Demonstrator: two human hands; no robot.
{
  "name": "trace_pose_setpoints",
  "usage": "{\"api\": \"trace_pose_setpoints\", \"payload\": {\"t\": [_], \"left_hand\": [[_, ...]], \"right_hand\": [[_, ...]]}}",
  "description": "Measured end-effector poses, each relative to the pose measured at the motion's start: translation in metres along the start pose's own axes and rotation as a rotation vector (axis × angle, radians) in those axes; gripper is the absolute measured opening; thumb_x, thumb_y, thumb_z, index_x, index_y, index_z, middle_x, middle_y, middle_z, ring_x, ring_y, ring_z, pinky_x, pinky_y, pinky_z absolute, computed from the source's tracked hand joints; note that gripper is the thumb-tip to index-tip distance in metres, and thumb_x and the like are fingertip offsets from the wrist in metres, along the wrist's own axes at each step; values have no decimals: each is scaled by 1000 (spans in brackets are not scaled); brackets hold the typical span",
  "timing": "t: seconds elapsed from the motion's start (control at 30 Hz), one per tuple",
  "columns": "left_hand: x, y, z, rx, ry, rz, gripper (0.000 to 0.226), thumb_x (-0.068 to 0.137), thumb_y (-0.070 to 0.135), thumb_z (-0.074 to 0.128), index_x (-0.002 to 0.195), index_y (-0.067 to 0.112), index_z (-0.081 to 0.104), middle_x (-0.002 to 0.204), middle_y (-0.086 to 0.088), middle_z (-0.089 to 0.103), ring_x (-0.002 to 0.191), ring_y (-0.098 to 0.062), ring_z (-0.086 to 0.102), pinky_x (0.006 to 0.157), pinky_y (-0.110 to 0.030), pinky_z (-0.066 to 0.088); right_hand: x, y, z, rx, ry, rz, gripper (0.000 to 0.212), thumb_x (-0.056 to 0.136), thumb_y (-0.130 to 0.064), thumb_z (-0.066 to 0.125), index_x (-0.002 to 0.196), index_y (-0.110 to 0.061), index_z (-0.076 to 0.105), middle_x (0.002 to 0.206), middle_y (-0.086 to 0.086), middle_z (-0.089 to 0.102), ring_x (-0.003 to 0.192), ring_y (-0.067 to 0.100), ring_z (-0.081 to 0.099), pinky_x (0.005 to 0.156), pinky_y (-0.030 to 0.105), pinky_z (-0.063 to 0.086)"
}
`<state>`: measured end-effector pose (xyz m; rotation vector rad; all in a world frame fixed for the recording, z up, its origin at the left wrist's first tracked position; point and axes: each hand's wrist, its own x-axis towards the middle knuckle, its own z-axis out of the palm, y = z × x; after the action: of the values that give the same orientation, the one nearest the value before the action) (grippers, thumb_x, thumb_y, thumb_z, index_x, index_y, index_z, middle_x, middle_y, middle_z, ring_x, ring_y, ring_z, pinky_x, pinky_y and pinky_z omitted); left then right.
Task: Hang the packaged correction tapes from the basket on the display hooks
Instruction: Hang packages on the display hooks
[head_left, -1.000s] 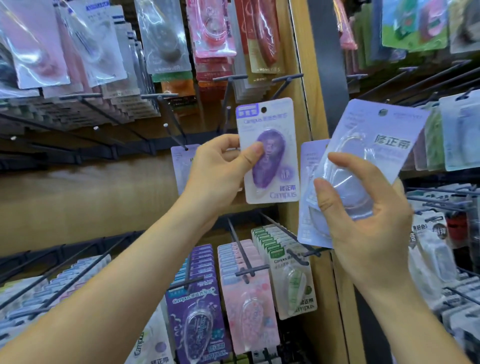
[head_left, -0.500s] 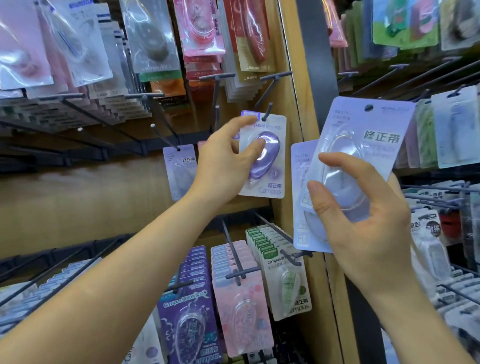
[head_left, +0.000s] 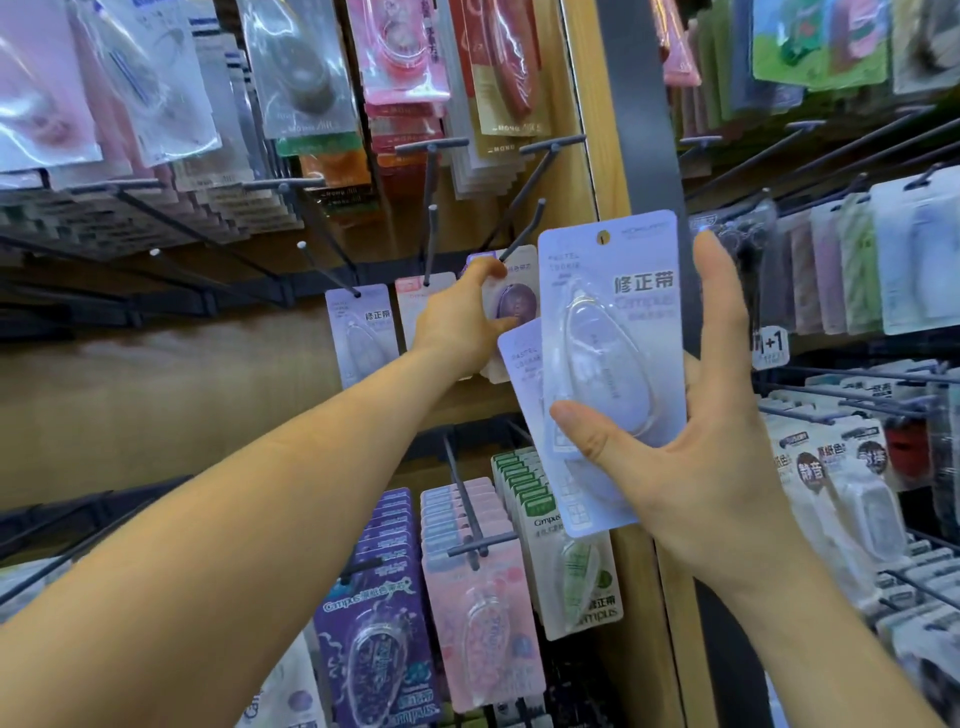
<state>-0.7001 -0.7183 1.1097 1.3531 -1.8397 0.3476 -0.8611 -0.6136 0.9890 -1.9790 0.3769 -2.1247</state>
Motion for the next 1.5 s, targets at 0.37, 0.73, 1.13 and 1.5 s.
{"api": "trace_pose_setpoints", "payload": {"t": [0.37, 0.73, 1.13, 1.5], "left_hand": [[-85, 34, -58, -1116, -131, -210, 51, 100, 52, 40, 97, 13, 73, 95, -8, 76, 89, -23, 72, 82, -40, 57], [-106, 40, -64, -1110, 79, -152, 14, 96, 20, 60, 87, 16, 70, 76, 1, 75, 66, -11, 71, 56, -25, 57], [-120, -34, -119, -833, 449, -68, 29, 98, 12, 54, 73, 22, 66, 62, 11, 63, 57, -5, 55, 54, -22, 44], [-122, -81, -163, -498, 533, 75, 13, 87, 12, 71, 83, 24, 70, 64, 20, 69, 61, 3, 59, 60, -13, 49]], "right_hand": [[5, -5, 11, 278, -121, 148, 75, 70, -14, 77, 133, -34, 42, 122, 0, 69, 107, 14, 69, 79, 25, 57], [8, -6, 21, 129, -256, 175, 92, 73, -1, 81, 145, -35, 36, 131, -21, 60, 118, -2, 59, 87, 15, 53], [9, 4, 14, 15, -19, 267, 21, 83, -23, 75, 100, -28, 65, 98, -13, 75, 88, 7, 72, 77, 35, 58], [19, -7, 44, 192, -15, 293, 31, 76, -37, 68, 104, -25, 66, 97, -10, 77, 85, 9, 74, 65, 22, 57]]}}
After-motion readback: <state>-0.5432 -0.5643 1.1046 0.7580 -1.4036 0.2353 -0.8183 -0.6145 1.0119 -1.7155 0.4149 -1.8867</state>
